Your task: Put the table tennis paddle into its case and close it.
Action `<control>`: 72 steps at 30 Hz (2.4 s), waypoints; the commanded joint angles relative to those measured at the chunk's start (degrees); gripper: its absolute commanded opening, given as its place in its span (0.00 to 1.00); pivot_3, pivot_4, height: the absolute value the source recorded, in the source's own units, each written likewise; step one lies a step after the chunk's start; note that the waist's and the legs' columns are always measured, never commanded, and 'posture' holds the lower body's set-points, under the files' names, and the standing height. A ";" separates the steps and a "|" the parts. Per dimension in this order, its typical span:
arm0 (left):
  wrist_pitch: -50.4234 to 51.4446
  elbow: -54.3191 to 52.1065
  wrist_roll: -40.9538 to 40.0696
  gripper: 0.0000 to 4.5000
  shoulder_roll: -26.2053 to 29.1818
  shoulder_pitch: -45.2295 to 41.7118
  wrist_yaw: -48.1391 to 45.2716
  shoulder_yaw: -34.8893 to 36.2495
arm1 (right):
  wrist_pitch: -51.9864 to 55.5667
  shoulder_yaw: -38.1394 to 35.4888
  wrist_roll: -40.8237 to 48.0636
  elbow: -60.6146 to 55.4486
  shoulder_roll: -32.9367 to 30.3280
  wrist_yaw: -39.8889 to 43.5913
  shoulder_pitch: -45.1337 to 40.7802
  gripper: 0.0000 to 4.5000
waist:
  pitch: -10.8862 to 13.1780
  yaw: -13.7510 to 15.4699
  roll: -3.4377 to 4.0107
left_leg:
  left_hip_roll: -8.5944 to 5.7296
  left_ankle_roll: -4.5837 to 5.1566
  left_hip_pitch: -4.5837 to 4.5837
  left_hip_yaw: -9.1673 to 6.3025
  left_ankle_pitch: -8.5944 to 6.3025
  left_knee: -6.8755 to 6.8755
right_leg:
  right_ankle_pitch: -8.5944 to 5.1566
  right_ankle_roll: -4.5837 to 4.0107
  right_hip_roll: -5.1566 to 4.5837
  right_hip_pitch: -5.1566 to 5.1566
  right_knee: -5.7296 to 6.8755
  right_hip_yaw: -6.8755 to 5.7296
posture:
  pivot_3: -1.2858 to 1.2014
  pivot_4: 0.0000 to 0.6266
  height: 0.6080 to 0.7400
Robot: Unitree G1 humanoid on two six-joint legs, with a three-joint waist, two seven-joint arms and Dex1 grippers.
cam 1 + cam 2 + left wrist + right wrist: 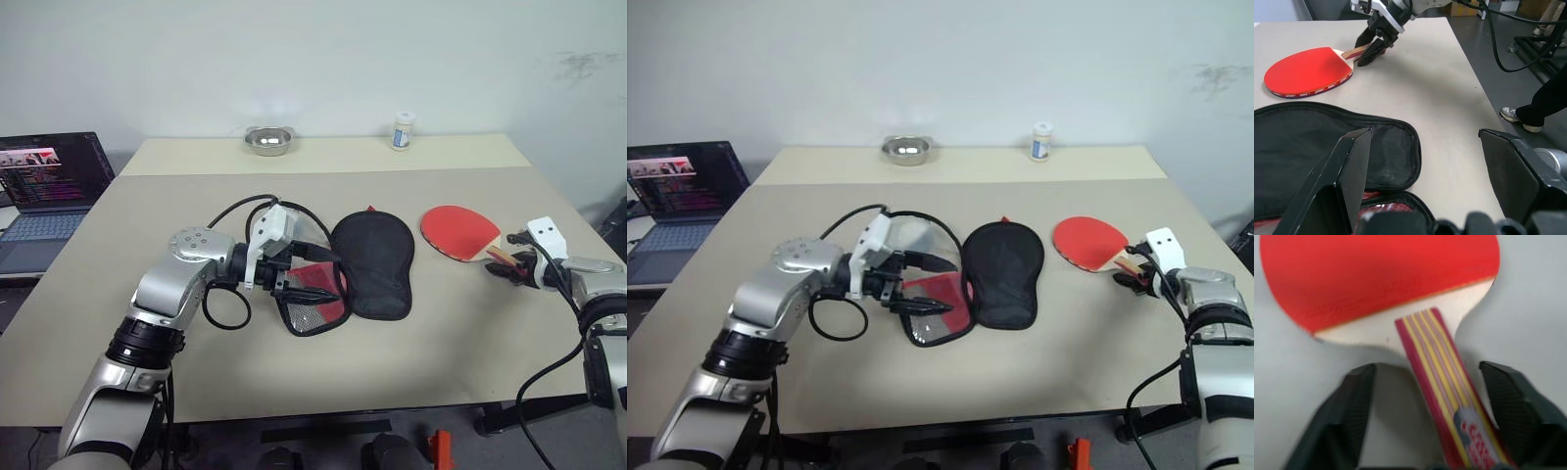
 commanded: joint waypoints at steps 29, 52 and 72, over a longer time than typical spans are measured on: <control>-4.01 3.06 1.68 0.84 -4.12 -1.38 -0.09 -0.19 | 56.48 -13.95 11.21 -70.75 2.40 -13.87 27.54 0.97 | -0.01 1.52 0.05 | -0.02 0.01 -0.16 -0.15 0.00 0.00 | -0.05 0.03 -0.03 -0.04 -0.04 -0.26 | 0.52 0.24 1.00; -4.72 2.73 1.77 0.84 -3.83 0.17 0.47 0.72 | 28.58 -5.19 5.75 -37.15 3.31 -12.77 15.01 0.77 | -0.01 1.49 0.04 | -0.06 0.10 -0.18 -0.10 0.03 0.02 | -0.04 0.03 0.04 -0.03 -0.05 -0.23 | 0.52 0.24 1.00; -3.35 0.84 0.82 0.84 -0.33 2.62 1.89 3.83 | 54.45 -15.46 13.88 -73.13 12.61 -27.67 14.37 0.25 | 0.14 1.42 0.29 | 0.05 0.17 -0.33 -0.08 0.09 -0.07 | 0.06 0.13 -0.08 -0.25 -0.05 -0.15 | 0.52 0.24 1.00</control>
